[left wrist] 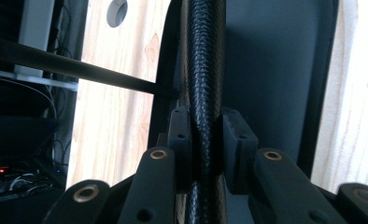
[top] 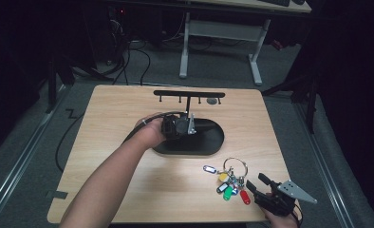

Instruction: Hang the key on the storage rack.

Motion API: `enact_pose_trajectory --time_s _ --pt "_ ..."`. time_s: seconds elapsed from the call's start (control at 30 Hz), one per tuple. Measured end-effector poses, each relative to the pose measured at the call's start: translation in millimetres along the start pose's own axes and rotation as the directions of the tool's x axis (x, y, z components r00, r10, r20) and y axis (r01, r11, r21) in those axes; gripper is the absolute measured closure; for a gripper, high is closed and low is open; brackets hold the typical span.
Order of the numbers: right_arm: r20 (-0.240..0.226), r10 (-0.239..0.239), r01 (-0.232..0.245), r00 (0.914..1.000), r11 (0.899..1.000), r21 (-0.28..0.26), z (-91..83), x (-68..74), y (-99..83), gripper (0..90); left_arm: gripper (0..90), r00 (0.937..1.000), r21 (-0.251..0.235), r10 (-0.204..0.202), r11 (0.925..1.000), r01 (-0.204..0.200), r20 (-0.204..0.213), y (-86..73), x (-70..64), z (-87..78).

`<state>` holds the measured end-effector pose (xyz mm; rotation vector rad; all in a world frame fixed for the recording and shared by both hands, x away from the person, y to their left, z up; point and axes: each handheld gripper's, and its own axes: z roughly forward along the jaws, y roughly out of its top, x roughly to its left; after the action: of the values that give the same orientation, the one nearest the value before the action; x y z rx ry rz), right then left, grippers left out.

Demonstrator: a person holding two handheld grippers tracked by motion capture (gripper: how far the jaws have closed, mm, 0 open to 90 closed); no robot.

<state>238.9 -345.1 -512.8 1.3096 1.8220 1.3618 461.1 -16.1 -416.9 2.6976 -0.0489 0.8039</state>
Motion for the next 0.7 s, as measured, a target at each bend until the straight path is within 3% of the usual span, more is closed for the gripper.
enact_pose_trajectory --time_s 0.17,0.23,0.33,0.4,0.57,0.7 --pt "0.000 0.003 -0.003 1.0000 1.000 0.001 -0.7 0.1 0.1 37.2 76.4 0.9999 -0.015 0.001 0.9999 -0.002 -0.013 -2.1 3.2 4.5" --pt "-0.002 0.003 -0.003 1.0000 1.000 0.004 0.4 -0.7 0.1 37.2 76.4 0.9999 -0.012 0.005 0.9999 -0.005 -0.016 -3.6 3.9 9.6" --pt "-0.003 0.003 -0.003 1.0000 1.000 0.009 2.4 -1.1 -0.2 37.2 76.4 0.9985 0.011 0.042 0.9991 -0.041 -0.036 -5.5 2.5 19.7" --pt "-0.002 0.001 -0.001 1.0000 1.000 0.014 3.1 -0.8 -0.7 37.2 76.4 0.9991 0.015 0.029 0.9995 -0.028 -0.032 -6.6 4.1 24.4" --pt "-0.007 -0.004 0.005 1.0000 1.000 0.020 4.0 0.7 -1.0 37.2 76.3 0.9956 0.025 0.074 0.9970 -0.073 -0.057 -8.9 6.0 30.0" --pt "-0.010 -0.004 0.004 0.9999 1.000 0.019 4.0 0.3 -1.0 37.2 75.9 0.9937 0.066 0.105 0.9926 -0.102 -0.040 -11.0 0.6 34.9"
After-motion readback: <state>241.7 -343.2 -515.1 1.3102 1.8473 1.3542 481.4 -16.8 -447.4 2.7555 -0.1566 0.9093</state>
